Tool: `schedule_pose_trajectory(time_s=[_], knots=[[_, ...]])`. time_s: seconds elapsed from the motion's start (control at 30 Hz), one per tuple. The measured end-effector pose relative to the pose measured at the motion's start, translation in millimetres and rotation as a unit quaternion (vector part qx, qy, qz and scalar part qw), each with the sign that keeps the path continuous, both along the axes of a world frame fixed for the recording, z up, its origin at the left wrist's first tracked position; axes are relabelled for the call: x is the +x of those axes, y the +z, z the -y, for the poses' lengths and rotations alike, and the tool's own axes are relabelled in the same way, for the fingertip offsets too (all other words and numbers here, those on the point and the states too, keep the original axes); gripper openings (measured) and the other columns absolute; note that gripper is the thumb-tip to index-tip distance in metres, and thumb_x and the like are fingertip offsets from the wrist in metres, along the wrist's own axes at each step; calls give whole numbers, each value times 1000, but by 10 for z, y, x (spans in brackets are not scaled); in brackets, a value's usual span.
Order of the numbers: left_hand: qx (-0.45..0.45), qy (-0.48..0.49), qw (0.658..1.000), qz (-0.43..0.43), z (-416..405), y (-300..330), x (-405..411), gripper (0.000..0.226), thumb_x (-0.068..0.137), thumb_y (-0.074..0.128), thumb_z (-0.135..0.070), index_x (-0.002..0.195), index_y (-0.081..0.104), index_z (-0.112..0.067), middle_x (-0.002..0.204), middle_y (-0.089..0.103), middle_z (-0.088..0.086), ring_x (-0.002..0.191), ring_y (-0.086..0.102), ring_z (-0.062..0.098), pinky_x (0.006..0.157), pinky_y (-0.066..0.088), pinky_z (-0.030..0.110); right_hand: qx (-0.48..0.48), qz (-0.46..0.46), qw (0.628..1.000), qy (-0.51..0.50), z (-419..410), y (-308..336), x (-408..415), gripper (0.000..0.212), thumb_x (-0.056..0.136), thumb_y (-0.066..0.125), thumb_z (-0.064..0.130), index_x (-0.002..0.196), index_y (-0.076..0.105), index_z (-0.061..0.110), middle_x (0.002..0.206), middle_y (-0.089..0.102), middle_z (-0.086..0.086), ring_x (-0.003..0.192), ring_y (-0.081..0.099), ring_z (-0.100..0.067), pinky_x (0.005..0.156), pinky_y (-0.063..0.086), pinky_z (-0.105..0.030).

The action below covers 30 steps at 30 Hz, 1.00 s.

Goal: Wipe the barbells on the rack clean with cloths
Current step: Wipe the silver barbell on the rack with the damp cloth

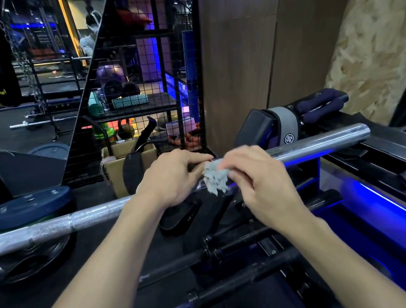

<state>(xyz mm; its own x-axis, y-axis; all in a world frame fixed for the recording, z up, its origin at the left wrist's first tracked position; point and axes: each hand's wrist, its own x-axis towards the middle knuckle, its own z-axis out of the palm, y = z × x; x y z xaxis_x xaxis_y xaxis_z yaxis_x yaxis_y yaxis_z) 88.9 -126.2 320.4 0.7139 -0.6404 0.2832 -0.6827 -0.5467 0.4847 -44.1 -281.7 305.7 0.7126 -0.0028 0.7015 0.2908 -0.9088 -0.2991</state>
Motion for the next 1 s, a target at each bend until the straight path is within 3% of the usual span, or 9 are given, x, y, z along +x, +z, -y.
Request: schedule_pose_trajectory(time_s=[0.13, 0.3, 0.5, 0.57, 0.67, 0.77, 0.87, 0.93, 1.0], knots=[[8, 4, 1000, -7, -12, 26, -18, 27, 100, 55, -50, 125, 66, -52, 89, 70, -18, 96, 67, 19, 88, 55, 39, 52, -16, 998, 36, 110, -173, -260, 23, 91, 65, -7, 102, 75, 11, 104, 70, 7, 102, 63, -8, 91, 50, -27], [19, 12, 999, -24, 6, 18, 17, 29, 101, 52, -52, 127, 64, -52, 51, 59, -25, 66, 55, -5, 72, 46, 30, 110, 48, 992, -26, 286, 197, -176, 23, 94, 65, 1, 106, 76, 17, 105, 72, 13, 102, 65, -5, 88, 50, -21], [38, -2, 999, -26, -2, 45, -6, 29, 98, 47, -52, 119, 66, -57, 81, 65, -9, 89, 62, 30, 87, 54, 46, 8, 14, 1000, 14, 142, 109, 215, 25, 92, 64, 2, 109, 77, 16, 109, 75, 8, 105, 65, -10, 94, 52, -33], [43, -2, 999, -24, -8, 55, -22, 30, 101, 49, -44, 122, 65, -58, 83, 63, -9, 95, 64, 31, 89, 54, 46, 5, 49, 999, 14, 127, -61, 174, 26, 92, 65, -3, 110, 77, 12, 113, 74, 5, 110, 65, -13, 97, 52, -32], [32, -5, 999, -19, 1, 46, -24, 28, 103, 50, -45, 125, 66, -52, 114, 75, -11, 112, 67, 23, 96, 53, 44, 17, 118, 993, 9, 75, -341, -14, 25, 93, 64, -8, 111, 76, 4, 121, 73, -2, 120, 64, -17, 105, 48, -31], [27, 4, 1000, -11, 16, 12, -10, 29, 103, 50, -46, 126, 66, -52, 125, 72, -10, 119, 64, 23, 98, 52, 43, 3, 127, 992, 21, 63, -493, -108, 22, 98, 59, -4, 112, 76, 1, 126, 71, -5, 127, 61, -16, 110, 46, -33], [43, 7, 999, -23, 29, 3, 0, 30, 101, 49, -43, 123, 66, -53, 111, 75, -9, 110, 66, 27, 95, 53, 42, -16, 93, 995, 17, 139, -262, 60, 28, 94, 59, -4, 115, 76, 6, 123, 73, -1, 122, 64, -14, 106, 50, -34], [58, 10, 998, -30, 31, 14, -7, 27, 96, 47, -38, 103, 72, -48, 84, 67, -8, 90, 64, 31, 85, 55, 42, -19, 57, 998, 11, 159, -50, 221, 27, 93, 61, 1, 114, 76, 11, 116, 75, 2, 112, 69, -14, 95, 56, -38], [65, 20, 997, -28, 34, 15, 8, 24, 90, 45, -38, 82, 67, -41, 79, 64, -4, 87, 63, 34, 80, 54, 42, -11, 44, 999, 13, 147, 8, 291, 25, 94, 62, 4, 112, 76, 13, 113, 76, 2, 110, 70, -14, 91, 57, -38]])
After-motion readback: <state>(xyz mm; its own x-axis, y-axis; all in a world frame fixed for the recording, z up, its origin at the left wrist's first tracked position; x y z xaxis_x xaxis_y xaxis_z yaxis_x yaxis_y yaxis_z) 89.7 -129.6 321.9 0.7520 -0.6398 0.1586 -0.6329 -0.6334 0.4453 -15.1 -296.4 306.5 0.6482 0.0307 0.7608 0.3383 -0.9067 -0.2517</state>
